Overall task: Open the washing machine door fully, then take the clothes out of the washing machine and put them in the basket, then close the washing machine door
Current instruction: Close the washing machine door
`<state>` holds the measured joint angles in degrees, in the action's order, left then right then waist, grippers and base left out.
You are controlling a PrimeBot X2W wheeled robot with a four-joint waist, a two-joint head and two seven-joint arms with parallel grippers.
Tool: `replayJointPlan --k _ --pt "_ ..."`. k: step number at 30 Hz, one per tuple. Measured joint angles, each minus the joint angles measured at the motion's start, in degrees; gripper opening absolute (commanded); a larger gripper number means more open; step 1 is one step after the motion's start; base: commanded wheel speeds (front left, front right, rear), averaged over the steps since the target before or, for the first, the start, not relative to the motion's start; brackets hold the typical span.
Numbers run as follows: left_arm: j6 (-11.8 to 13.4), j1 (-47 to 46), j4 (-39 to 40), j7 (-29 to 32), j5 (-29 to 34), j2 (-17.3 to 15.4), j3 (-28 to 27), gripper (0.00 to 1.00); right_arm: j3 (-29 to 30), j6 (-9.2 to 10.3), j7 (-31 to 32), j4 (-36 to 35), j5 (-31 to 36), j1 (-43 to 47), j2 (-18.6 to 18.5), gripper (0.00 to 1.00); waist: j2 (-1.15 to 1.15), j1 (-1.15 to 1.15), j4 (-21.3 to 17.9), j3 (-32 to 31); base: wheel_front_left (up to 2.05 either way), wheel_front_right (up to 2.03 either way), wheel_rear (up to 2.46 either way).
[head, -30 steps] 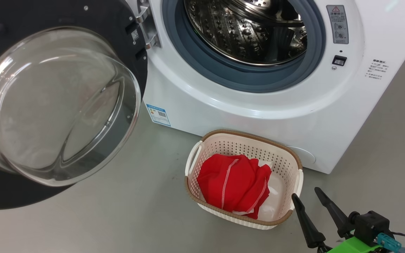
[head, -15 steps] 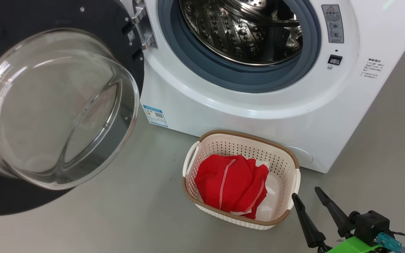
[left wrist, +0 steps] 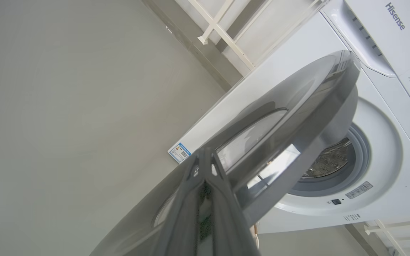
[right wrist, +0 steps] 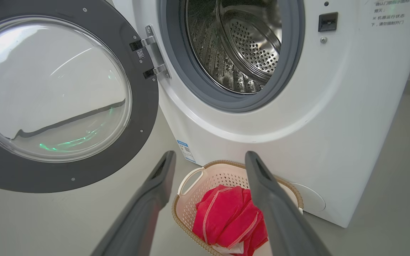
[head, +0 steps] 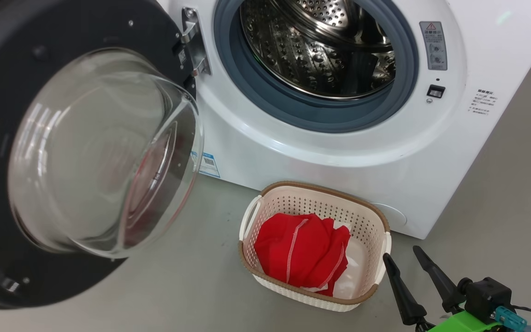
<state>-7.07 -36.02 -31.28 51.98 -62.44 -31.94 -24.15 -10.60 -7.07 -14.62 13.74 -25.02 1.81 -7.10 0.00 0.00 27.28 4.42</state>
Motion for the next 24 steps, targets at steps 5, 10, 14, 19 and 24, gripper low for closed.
replayJointPlan --k 5,10,14,19,24 --pt "-0.01 3.48 6.39 3.23 -4.59 1.87 1.16 0.0 0.29 0.0 0.0 -0.03 0.0 0.37 0.2 1.0 0.0 0.0 -0.48 -0.55 0.0 0.0 0.0" --pt "-0.01 6.61 12.21 5.44 -8.71 3.57 2.35 0.0 0.55 0.0 -0.01 -0.13 0.0 0.42 0.33 1.0 0.0 0.0 -1.27 -0.89 0.0 0.0 0.0" --pt "-0.01 8.31 16.46 6.47 -11.61 3.78 3.24 0.0 0.7 0.0 0.0 -0.2 0.0 0.44 0.53 1.0 0.0 0.0 -1.91 -1.16 0.0 0.0 0.0" --pt "-0.01 10.1 22.19 7.7 -15.0 4.3 5.63 0.0 0.77 0.0 0.0 -0.23 0.0 0.44 0.62 1.0 0.0 0.0 -2.82 -1.32 0.0 0.0 0.0" --pt "-0.01 11.62 26.8 7.64 -16.66 4.81 8.35 0.0 0.96 0.0 0.0 -0.26 0.0 0.44 0.63 1.0 0.0 0.0 -3.67 -1.23 0.0 0.0 0.0"
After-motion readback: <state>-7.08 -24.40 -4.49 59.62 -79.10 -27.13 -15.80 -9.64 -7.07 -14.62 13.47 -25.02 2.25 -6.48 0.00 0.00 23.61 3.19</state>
